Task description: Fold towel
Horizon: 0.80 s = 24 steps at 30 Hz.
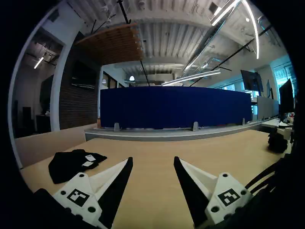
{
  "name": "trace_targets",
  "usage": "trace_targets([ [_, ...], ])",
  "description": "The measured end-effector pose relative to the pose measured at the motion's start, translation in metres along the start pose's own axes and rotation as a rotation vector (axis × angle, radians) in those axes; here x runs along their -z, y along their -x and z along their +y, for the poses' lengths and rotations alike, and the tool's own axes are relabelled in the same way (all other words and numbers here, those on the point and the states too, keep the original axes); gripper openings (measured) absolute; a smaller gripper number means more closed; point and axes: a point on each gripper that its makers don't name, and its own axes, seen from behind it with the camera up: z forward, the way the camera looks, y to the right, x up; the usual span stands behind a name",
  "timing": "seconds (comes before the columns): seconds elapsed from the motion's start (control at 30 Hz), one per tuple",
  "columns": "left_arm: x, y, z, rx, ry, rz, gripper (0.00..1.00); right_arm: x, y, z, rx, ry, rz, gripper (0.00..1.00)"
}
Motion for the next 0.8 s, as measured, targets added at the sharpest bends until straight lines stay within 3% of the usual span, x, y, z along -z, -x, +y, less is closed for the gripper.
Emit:
trace_targets([
  [0.8,-0.0011,0.0010,-0.0011,0.002,0.000,0.000,0.79,0.0018,-0.0002,-0.0002,0.000,0.000,0.000,1.00],
])
